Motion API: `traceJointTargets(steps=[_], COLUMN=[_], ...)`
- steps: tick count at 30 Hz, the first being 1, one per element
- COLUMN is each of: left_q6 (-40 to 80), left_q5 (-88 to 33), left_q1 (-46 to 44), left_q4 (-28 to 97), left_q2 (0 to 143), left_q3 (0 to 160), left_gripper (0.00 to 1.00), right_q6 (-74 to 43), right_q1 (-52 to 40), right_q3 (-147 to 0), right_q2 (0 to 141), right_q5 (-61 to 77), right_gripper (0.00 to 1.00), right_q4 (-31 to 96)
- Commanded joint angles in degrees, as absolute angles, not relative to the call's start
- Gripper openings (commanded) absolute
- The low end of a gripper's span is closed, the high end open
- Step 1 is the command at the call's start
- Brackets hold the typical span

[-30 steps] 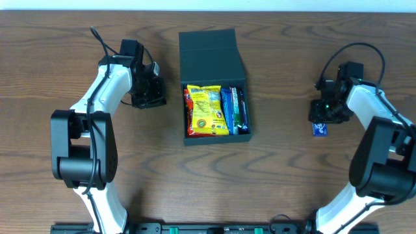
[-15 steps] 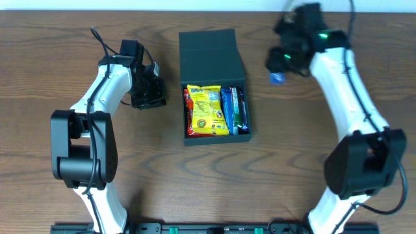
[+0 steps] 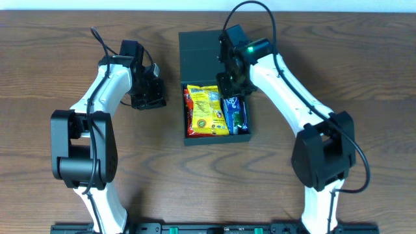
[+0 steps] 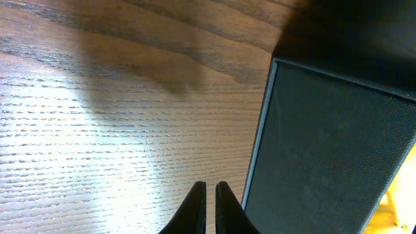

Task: Pack container
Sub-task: 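Carry the Eclipse mints tin into the box and release it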

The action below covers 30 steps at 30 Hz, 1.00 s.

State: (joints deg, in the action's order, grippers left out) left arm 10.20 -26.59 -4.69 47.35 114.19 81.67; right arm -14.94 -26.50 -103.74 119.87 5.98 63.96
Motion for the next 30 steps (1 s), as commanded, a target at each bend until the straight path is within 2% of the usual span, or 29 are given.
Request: traceJointTargets(steps=[1, 6, 9, 10, 11, 12, 15, 16, 18, 19, 23, 24, 26, 27, 30], left_q6=[8.7, 8.5, 8.5, 8.5, 8.5, 8.5, 8.5, 8.6, 8.6, 8.6, 10.0, 10.7, 12.8, 14.2, 19.5], left_q5=[-26.4, -26.4, -26.4, -26.4, -26.4, -26.4, -26.4, -26.4, -26.4, -26.4, -26.5, -26.4, -26.5, -26.5, -27.9], left_q1=[-4.5, -4.5, -4.5, -4.5, -4.5, -4.5, -4.5, -4.5, -4.5, -4.5, -4.6, -4.6, -4.6, -4.6, -4.7], left_q4=[47.6, 47.5, 47.4, 47.4, 47.3, 47.3, 47.3, 47.1, 46.9, 46.6, 45.1, 44.2, 42.1, 40.7, 34.3], left_q2=[113.1, 113.1, 113.1, 113.1, 113.1, 113.1, 113.1, 113.1, 113.1, 113.1, 113.1, 113.1, 113.1, 113.1, 113.1], left_q3=[82.7, 82.7, 82.7, 82.7, 82.7, 82.7, 82.7, 82.7, 82.7, 82.7, 82.7, 82.7, 82.7, 82.7, 82.7], left_gripper=[0.08, 0.08, 0.08, 0.08, 0.08, 0.08, 0.08, 0.08, 0.08, 0.08, 0.07, 0.08, 0.07, 0.06, 0.06], right_q6=[-17.1, -17.1, -16.3, -15.9, -15.6, -15.6, -15.6, -15.6, -15.6, -15.3, -14.9, -14.9, -13.4, -13.0, -13.0], right_q1=[-26.9, -27.4, -27.7, -27.8, -27.8, -27.8, -27.4, -27.2, -26.6, -26.1, -23.7, -22.7, -20.4, -19.0, -13.5], right_q3=[-104.2, -104.2, -104.2, -104.2, -104.2, -104.2, -104.4, -104.7, -106.0, -107.5, -113.1, -114.6, -116.0, -116.0, -113.2], right_q2=[120.9, 121.8, 121.8, 121.8, 121.8, 121.8, 121.7, 121.7, 121.3, 120.9, 118.9, 118.5, 118.3, 118.3, 120.1], right_q5=[6.8, 7.3, 7.3, 7.3, 7.3, 7.3, 7.3, 7.3, 7.3, 7.0, 0.7, -1.9, -4.3, -4.0, 3.0], right_gripper=[0.01, 0.01, 0.13, 0.26, 0.48, 0.57, 0.77, 0.8, 0.79, 0.74, 0.67, 0.58, 0.18, 0.02, 0.01], right_q4=[64.8, 65.2, 65.1, 65.1, 64.9, 64.9, 64.7, 64.7, 64.9, 65.2, 65.3, 64.8, 62.9, 61.8, 56.8])
